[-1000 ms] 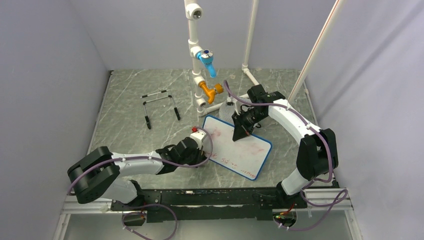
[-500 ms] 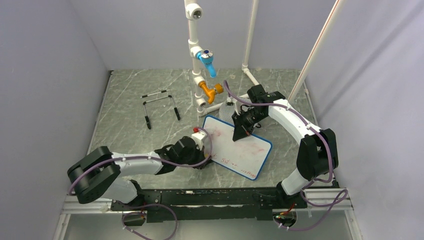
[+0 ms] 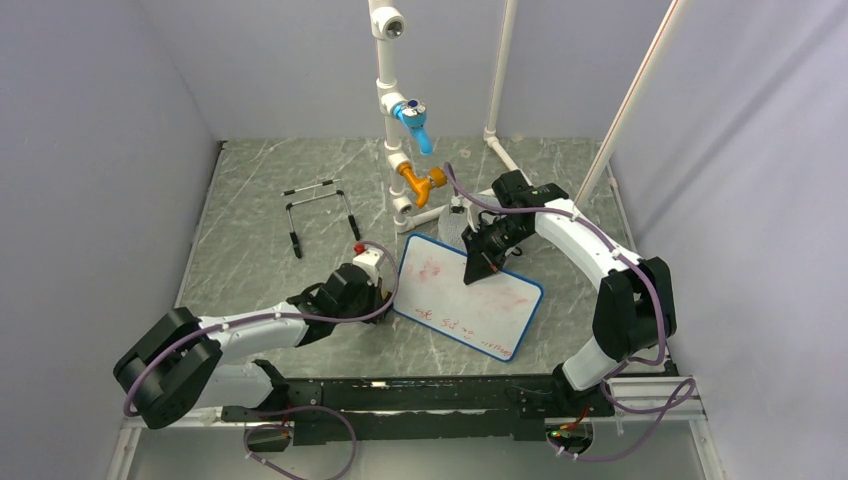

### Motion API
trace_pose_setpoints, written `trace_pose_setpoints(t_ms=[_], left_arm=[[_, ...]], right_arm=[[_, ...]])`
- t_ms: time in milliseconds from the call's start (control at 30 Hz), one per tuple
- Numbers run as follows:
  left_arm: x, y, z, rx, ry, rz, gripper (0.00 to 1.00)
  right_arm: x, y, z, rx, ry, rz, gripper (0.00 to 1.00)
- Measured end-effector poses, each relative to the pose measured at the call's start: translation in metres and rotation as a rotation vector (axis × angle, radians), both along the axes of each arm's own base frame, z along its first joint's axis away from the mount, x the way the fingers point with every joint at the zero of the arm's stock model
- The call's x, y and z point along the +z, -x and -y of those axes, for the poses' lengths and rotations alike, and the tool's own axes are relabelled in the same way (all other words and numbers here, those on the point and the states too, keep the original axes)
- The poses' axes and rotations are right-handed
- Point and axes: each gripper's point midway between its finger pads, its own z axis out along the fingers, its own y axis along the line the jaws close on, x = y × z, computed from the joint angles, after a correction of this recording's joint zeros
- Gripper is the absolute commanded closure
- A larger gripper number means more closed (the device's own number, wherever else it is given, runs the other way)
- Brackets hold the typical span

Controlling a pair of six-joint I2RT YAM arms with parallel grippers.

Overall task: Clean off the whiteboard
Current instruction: Erase the whiteboard at the center of the board.

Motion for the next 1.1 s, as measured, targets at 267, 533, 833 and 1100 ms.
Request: trace_pose_setpoints(t_ms=[267, 533, 833, 1100], left_arm=[[0.0, 0.002, 0.0, -0.03, 0.003, 0.015, 1.0], [0.013, 0.016, -0.018, 0.013, 0.018, 0.062, 1.0], [0.017, 0.05, 0.026, -0.224, 0.027, 0.095, 1.0], [0.0, 0.047, 0.075, -0.326, -0.057, 0.062, 1.0]], right_arm=[[-0.001, 0.002, 0.001, 0.006, 0.005, -0.002, 1.0], [0.0, 0.003, 0.0, 0.014, 0.002, -0.001, 1.0], [0.0, 0.003, 0.0, 0.014, 0.002, -0.001, 1.0], [-0.001, 0.0, 0.002, -0.001, 0.007, -0.002, 1.0]])
